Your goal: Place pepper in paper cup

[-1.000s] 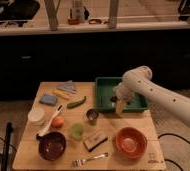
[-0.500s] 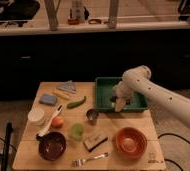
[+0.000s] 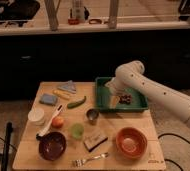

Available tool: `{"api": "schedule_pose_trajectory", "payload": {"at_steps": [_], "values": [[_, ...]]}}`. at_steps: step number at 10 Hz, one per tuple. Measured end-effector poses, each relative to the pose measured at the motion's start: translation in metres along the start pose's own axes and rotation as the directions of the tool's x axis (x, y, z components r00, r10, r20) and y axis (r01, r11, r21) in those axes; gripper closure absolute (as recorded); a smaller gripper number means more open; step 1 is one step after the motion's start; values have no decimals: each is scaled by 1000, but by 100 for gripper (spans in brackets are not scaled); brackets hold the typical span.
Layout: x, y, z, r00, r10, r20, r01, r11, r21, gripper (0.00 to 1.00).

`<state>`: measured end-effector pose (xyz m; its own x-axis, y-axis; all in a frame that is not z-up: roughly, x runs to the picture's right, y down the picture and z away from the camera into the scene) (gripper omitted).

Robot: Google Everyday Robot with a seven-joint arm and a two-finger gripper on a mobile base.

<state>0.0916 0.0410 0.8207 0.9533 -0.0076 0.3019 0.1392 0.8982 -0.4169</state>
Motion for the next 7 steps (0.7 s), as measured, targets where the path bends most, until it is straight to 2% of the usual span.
{"api": "schedule_pose_trajectory", "payload": {"at_steps": [2,4,7], "values": [[-23,-9,-2,998,-55,15,55,998,0,20],[-53,-17,1,992,-124,35,125,992,-3,20],[-89,-22,10,979,-193,58,194,981,-17,20]]}}
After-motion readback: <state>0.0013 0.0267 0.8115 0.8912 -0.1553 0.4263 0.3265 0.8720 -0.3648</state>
